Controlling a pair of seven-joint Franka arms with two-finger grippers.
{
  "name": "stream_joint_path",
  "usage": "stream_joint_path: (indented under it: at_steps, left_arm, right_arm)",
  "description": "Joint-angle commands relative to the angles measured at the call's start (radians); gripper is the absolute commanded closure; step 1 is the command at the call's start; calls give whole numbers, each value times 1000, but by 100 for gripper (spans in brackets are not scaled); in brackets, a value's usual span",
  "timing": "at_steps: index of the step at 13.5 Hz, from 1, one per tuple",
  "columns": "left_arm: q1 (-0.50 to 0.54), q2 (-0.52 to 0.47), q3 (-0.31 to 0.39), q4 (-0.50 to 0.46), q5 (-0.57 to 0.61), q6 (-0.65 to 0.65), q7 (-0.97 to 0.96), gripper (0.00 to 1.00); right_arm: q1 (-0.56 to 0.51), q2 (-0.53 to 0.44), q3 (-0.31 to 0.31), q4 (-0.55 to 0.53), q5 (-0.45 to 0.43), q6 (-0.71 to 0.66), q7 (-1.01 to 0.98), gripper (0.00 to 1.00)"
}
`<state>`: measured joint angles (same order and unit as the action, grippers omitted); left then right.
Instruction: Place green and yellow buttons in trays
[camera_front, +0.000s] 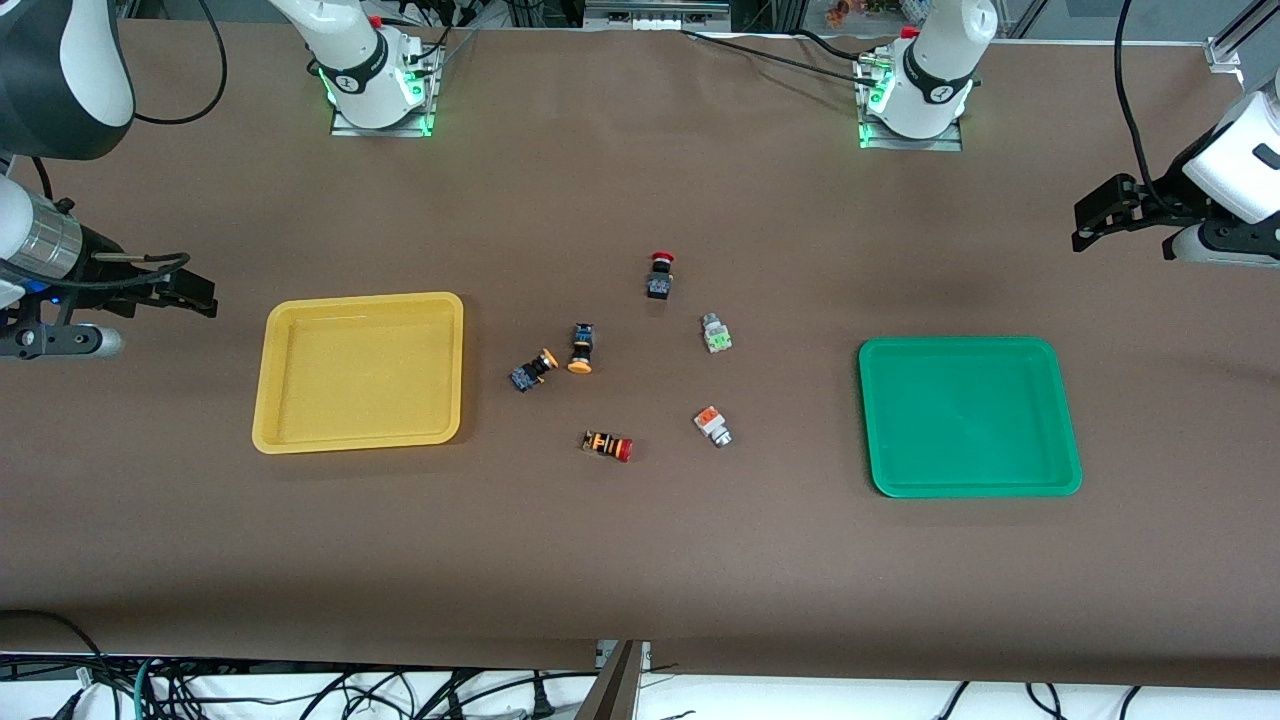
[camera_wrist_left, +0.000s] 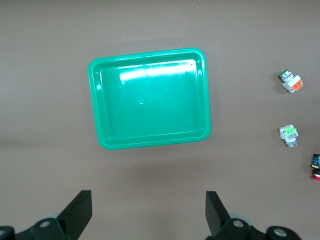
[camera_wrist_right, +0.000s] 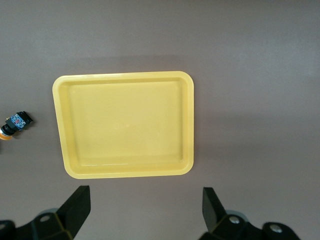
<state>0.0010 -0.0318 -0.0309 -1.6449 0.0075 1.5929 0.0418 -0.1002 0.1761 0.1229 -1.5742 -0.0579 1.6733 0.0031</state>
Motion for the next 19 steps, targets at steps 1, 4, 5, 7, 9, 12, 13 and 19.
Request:
stream_joint_path:
  at_steps: [1, 4, 5, 7, 9, 12, 13, 19]
  left_arm:
    - [-6, 13, -3, 33, 28, -22, -8, 0]
    - [-6, 15, -3, 33, 28, -25, -11, 0]
    - [-6, 15, -3, 33, 26, -31, -13, 0]
    - [-4, 13, -3, 33, 26, -33, -13, 0]
    - [-4, 15, -3, 33, 22, -33, -11, 0]
    - [-4, 15, -3, 33, 22, -37, -13, 0]
    - [-4, 15, -3, 33, 22, -41, -13, 0]
    - [-6, 16, -3, 33, 19, -70, -11, 0]
  right_arm:
    - [2, -7, 1, -3, 12, -6, 15, 1]
    - [0, -7, 1, -3, 12, -6, 15, 1]
    - [0, -7, 1, -3, 12, -7, 14, 1]
    - [2, -7, 1, -3, 12, -6, 15, 1]
    - [1, -7, 1, -3, 12, -7, 15, 1]
    - [2, -7, 1, -3, 12, -7, 14, 1]
    - [2, -7, 1, -3, 12, -7, 14, 1]
    - [0, -7, 1, -3, 10, -7, 14, 1]
